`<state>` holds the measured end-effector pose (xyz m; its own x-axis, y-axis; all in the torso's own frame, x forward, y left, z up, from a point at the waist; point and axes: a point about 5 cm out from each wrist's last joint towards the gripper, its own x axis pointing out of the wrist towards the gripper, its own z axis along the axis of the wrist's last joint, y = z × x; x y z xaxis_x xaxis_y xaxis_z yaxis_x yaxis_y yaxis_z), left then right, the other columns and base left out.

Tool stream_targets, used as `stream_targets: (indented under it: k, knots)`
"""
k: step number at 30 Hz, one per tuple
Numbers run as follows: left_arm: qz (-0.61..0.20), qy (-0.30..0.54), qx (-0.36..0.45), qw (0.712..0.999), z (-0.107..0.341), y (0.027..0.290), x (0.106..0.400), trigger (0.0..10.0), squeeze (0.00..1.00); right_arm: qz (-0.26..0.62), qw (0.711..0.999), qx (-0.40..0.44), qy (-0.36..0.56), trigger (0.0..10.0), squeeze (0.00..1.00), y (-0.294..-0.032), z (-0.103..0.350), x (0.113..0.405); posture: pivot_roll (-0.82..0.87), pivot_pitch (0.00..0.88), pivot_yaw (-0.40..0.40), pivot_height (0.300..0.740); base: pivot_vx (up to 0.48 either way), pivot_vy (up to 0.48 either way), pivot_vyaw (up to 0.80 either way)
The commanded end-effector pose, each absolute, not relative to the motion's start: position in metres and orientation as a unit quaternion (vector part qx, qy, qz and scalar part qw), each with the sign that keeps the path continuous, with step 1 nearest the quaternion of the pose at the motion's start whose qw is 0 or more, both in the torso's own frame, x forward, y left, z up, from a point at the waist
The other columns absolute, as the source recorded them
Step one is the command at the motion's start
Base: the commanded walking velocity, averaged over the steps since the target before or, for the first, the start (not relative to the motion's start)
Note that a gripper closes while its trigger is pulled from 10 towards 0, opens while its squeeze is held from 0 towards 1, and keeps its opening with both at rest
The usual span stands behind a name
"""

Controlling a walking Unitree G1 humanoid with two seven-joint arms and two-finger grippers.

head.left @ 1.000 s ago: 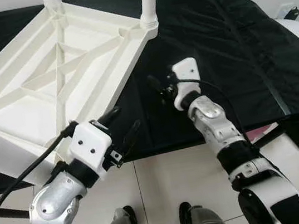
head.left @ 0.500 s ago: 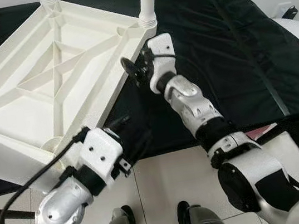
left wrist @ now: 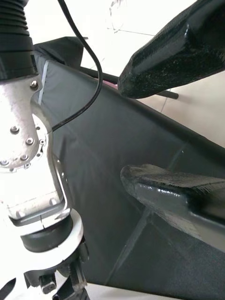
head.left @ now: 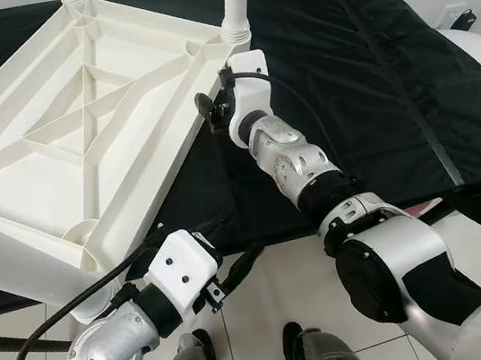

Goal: Building children table

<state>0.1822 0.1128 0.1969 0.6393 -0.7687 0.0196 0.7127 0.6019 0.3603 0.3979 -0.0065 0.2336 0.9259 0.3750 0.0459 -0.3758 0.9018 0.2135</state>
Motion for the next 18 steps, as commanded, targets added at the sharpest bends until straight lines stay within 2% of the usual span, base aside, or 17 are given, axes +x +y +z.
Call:
stream_targets:
  k: [1, 4, 6, 12, 17, 18]
  knots:
    - [-0.424, -0.087, 0.163, 0.887, 0.198, 0.11, 0.176, 10.0, 0.0, 0.2, 0.97, 0.132, 0.029, 10.0, 0.0, 0.003, 0.228, 0.395, 0.1, 0.263, -0.093, 0.74, 0.0, 0.0, 0.0]
    - [-0.423, -0.088, 0.163, 0.887, 0.198, 0.11, 0.176, 10.0, 0.0, 0.206, 0.968, 0.141, 0.037, 10.0, 0.0, 0.007, 0.227, 0.394, 0.1, 0.263, -0.093, 0.74, 0.0, 0.0, 0.0]
    - [-0.42, -0.09, 0.164, 0.888, 0.199, 0.109, 0.174, 10.0, 0.0, 0.217, 0.96, 0.167, 0.063, 10.0, 0.0, 0.02, 0.224, 0.389, 0.11, 0.26, -0.101, 0.74, 0.0, 0.0, 0.0]
    - [-0.42, -0.093, 0.163, 0.888, 0.199, 0.108, 0.173, 10.0, 0.0, 0.22, 0.956, 0.172, 0.089, 10.0, 0.0, 0.036, 0.22, 0.383, 0.12, 0.256, -0.109, 0.74, 0.0, 0.0, 0.0]
    - [-0.42, -0.094, 0.164, 0.888, 0.2, 0.108, 0.173, 10.0, 0.0, 0.211, 0.958, 0.169, 0.096, 9.8, 0.0, 0.038, 0.22, 0.382, 0.12, 0.255, -0.11, 0.74, 0.0, 0.0, 0.0]
    - [-0.419, -0.095, 0.164, 0.888, 0.2, 0.107, 0.173, 10.0, 0.0, 0.205, 0.96, 0.165, 0.096, 6.2, 0.0, 0.038, 0.22, 0.382, 0.12, 0.253, -0.111, 0.74, 0.0, 0.0, 0.0]
